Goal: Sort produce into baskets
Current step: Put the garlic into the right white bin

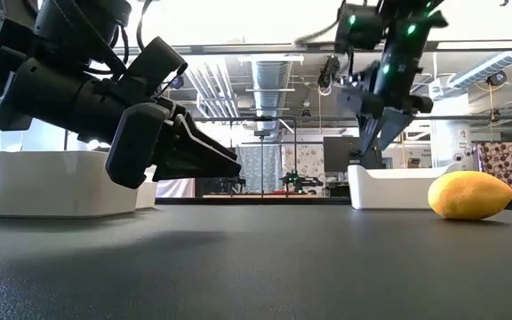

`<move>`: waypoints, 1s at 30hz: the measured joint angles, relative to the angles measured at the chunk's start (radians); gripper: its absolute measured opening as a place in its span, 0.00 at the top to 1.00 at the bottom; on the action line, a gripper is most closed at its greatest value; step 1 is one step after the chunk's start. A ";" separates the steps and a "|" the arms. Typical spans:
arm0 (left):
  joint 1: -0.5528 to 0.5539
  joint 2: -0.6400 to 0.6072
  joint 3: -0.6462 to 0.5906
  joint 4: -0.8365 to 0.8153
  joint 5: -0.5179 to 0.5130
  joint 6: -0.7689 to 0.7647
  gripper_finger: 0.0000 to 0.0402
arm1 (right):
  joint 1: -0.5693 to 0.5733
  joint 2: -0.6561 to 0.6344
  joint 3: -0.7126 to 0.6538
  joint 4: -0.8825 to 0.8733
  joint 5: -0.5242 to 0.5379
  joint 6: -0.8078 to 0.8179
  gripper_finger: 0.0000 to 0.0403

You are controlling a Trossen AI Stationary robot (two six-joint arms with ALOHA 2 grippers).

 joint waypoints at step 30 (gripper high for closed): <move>-0.004 0.000 0.044 0.253 0.010 0.282 0.35 | 0.894 0.265 0.327 -0.359 -0.877 1.229 0.45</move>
